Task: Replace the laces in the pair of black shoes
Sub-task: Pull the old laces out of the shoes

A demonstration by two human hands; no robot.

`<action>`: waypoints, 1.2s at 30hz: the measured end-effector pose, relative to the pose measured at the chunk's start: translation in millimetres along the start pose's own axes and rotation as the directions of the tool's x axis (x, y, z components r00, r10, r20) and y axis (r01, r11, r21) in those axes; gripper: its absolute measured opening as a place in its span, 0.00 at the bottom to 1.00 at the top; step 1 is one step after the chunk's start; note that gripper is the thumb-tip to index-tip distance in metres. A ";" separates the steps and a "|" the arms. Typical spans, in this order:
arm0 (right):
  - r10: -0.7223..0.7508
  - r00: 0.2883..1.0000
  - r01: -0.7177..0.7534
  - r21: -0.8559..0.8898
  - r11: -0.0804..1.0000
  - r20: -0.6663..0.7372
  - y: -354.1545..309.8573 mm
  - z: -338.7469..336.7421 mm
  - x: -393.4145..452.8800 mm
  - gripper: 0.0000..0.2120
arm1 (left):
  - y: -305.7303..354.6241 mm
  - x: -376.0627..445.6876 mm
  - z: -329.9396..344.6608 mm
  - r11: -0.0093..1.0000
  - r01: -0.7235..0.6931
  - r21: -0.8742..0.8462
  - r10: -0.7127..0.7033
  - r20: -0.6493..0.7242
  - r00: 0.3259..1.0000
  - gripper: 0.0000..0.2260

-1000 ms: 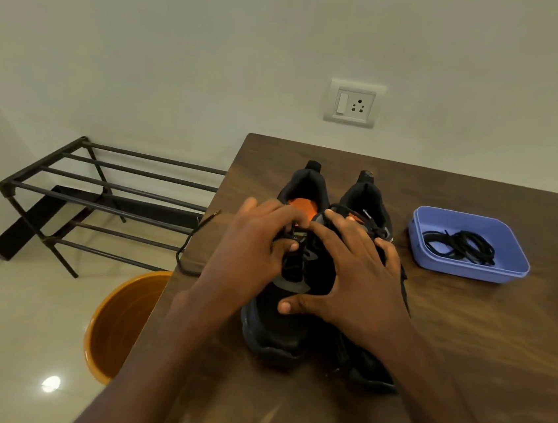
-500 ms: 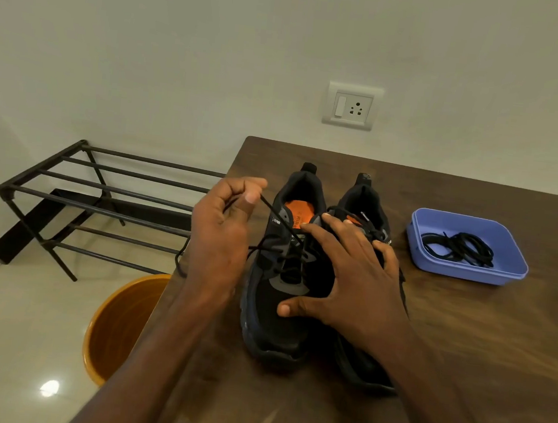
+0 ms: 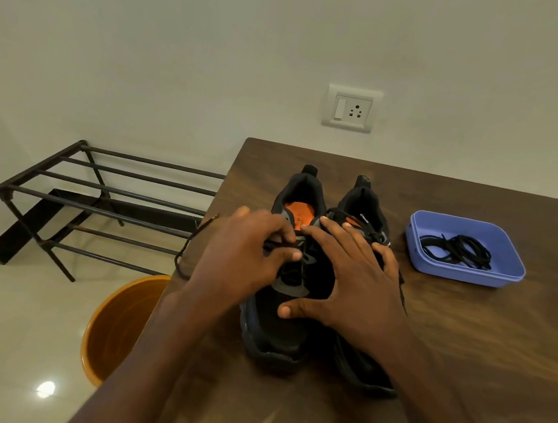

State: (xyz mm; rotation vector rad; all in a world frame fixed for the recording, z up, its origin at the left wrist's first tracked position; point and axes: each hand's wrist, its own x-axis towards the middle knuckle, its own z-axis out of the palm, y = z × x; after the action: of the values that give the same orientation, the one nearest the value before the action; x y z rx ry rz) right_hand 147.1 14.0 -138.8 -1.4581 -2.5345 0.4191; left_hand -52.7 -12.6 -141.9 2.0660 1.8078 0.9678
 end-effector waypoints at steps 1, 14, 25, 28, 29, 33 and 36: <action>0.001 1.000 -0.001 -0.001 1.000 -0.003 0.6 0.8 0.5 0.56 | 1.7 0.8 1.7 0.999 -0.007 0.054 0.006 0.026 1.000 0.08; 0.011 1.000 -0.011 0.016 1.000 0.023 -1.7 -3.1 0.8 0.56 | 13.1 4.1 -10.2 0.204 0.287 -0.936 -0.496 0.154 0.855 0.07; 0.009 1.000 -0.010 0.027 1.000 0.026 -1.3 -2.2 0.4 0.55 | -0.8 3.7 -24.4 0.653 0.475 -0.590 -0.522 0.104 0.846 0.07; 0.002 1.000 -0.001 0.041 0.999 -0.020 -3.6 0.9 0.0 0.48 | 0.7 -2.0 -27.5 0.837 0.476 -0.271 -0.440 0.186 0.879 0.13; 0.008 0.998 -0.004 0.059 0.998 -0.064 -5.7 2.6 0.1 0.43 | 2.7 -3.0 -27.0 0.868 0.468 -0.168 -0.444 0.161 0.882 0.14; 0.063 0.956 -0.034 0.108 0.994 -0.285 -20.0 6.6 3.2 0.16 | 14.7 -4.7 -25.8 0.907 0.407 0.103 -0.413 0.035 0.910 0.04; 0.112 0.946 -0.102 0.049 0.994 -0.304 -33.6 5.3 7.0 0.12 | 20.1 -6.2 -28.0 0.920 0.334 0.205 -0.335 -0.031 0.942 0.03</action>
State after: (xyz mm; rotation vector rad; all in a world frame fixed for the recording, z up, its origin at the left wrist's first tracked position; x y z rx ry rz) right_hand 114.7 3.1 -132.5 -1.5206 -2.2043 0.2262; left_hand -53.9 -29.6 -111.4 1.7718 2.2473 0.7048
